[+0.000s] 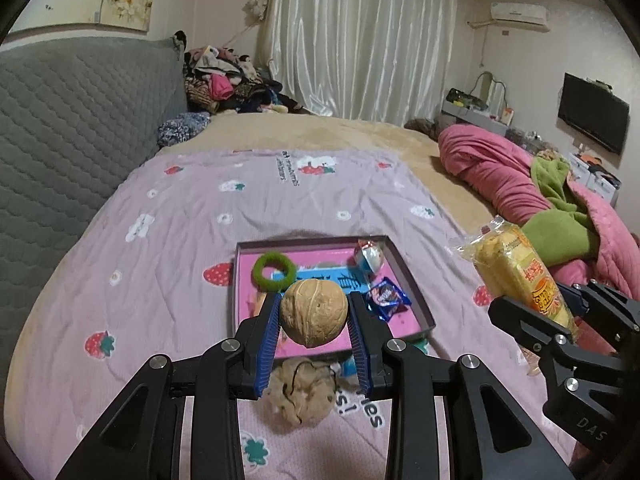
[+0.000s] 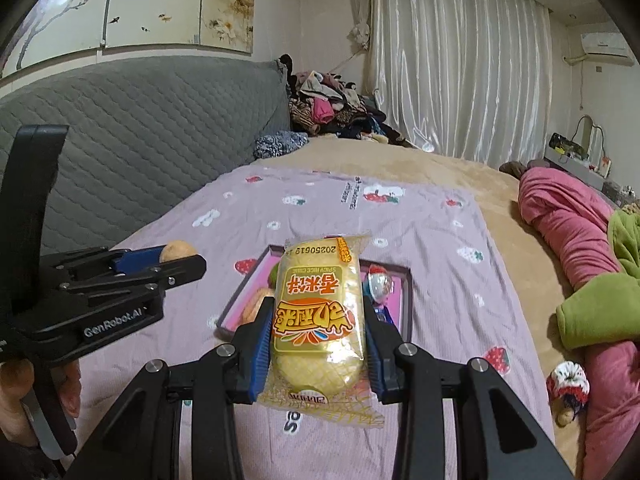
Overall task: Organize objects
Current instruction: 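Lift and carry the walnut and cake pack over the book tray with both grippers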
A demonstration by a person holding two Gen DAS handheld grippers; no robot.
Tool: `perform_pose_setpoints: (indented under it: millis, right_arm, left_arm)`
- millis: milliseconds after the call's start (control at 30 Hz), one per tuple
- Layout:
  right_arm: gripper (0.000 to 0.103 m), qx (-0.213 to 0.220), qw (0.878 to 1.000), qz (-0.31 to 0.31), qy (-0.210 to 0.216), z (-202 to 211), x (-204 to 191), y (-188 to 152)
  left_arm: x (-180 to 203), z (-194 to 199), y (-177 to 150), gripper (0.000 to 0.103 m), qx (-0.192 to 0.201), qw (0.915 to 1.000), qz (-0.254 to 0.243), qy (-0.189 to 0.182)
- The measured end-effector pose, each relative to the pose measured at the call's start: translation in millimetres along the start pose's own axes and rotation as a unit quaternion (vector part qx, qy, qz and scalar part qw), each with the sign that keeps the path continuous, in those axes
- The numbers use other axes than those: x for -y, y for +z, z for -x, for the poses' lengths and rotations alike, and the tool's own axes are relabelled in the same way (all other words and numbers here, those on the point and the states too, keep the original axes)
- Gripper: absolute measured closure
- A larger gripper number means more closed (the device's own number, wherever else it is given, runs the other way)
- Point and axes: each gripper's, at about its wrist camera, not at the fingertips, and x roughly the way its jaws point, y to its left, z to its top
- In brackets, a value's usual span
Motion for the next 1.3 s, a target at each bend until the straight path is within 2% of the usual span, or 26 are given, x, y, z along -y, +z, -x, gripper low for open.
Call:
perform_pose_setpoints:
  millis: [300,733,1100,1300]
  right_arm:
    - [0.063,0.019,1.000,-0.003,0.008,-14,2,14]
    - [0.063,0.020,1.000,-0.004,0.016,-69,10,20]
    - [0.063,0.004,1.000,-0.010,0.015,-132,22,-2]
    - [0.063,-0.010,0.999,-0.029,0.023,-168,33,-20]
  left_arm:
    - [-6,-25,16,0.069,0.007,1.0000,0.006,-0.004]
    - [-23,-89,21,0.069,0.017,0.9995,0.016,-0.020]
    - [-31,-158,3,0.069,0.001,0.9993,0.024,-0.029]
    - [-29,-190,-8,0.069,-0.009,0.9982,0.036,-0.047]
